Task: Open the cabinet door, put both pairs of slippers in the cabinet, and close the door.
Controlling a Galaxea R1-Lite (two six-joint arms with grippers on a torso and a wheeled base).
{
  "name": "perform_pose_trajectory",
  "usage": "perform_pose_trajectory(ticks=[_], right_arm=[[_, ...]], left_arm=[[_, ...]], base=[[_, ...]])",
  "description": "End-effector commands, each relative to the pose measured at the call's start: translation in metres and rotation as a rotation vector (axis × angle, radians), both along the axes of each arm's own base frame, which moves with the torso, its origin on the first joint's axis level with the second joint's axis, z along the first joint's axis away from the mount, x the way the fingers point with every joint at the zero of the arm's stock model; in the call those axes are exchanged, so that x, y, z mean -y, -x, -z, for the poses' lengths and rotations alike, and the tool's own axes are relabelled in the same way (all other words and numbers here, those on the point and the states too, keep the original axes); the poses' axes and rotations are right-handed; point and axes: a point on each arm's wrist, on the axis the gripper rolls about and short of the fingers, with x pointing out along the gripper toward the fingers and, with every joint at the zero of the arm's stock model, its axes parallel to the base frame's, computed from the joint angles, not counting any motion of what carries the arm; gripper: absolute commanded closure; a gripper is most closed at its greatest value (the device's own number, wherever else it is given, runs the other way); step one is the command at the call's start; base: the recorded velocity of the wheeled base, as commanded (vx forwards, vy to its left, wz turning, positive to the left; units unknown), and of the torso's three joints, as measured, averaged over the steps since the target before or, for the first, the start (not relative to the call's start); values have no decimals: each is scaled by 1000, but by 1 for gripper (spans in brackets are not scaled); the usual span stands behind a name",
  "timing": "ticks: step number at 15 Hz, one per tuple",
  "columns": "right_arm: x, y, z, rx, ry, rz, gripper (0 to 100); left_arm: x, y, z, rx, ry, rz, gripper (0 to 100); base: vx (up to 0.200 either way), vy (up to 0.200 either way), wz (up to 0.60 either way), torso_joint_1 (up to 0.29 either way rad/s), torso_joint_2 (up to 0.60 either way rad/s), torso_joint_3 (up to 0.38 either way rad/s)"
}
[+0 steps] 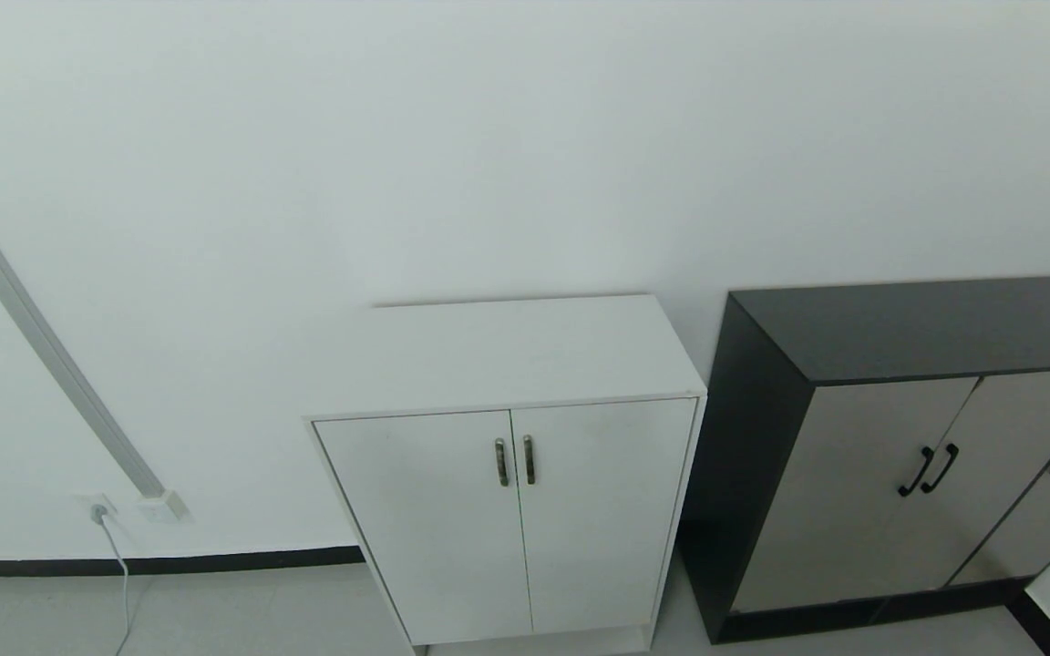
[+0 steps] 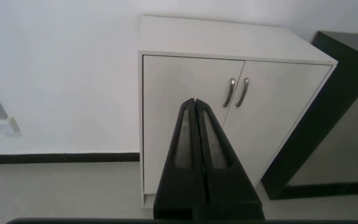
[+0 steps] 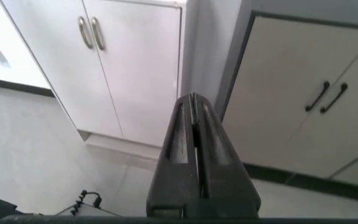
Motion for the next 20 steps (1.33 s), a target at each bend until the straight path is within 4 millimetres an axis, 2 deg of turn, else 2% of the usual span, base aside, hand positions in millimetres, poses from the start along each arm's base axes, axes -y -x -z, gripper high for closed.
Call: perform_pose_trajectory(ticks=[1, 4, 11, 13, 15, 20], right_arm=[[2, 4, 1, 51, -17, -95, 100], [0, 3, 1, 32, -23, 55, 100], [-3, 5, 1, 71, -13, 264, 100], [-3, 6, 2, 83, -22, 254, 100], [-3, 10, 2, 121, -119, 232, 100], [-2, 10, 2, 130, -124, 269, 100]], left_arm=[[0, 0, 0, -1, 2, 0, 100], [0, 0, 0, -1, 2, -2, 100], [0, 0, 0, -1, -1, 0, 100], [0, 0, 0, -1, 1, 0, 100], [0, 0, 0, -1, 1, 1, 100], [0, 0, 0, -1, -1, 0, 100]], base=[[0, 0, 0, 0, 0, 0], [0, 0, 0, 0, 0, 0], [0, 0, 0, 0, 0, 0], [0, 0, 0, 0, 0, 0], [0, 0, 0, 0, 0, 0], [0, 0, 0, 0, 0, 0]])
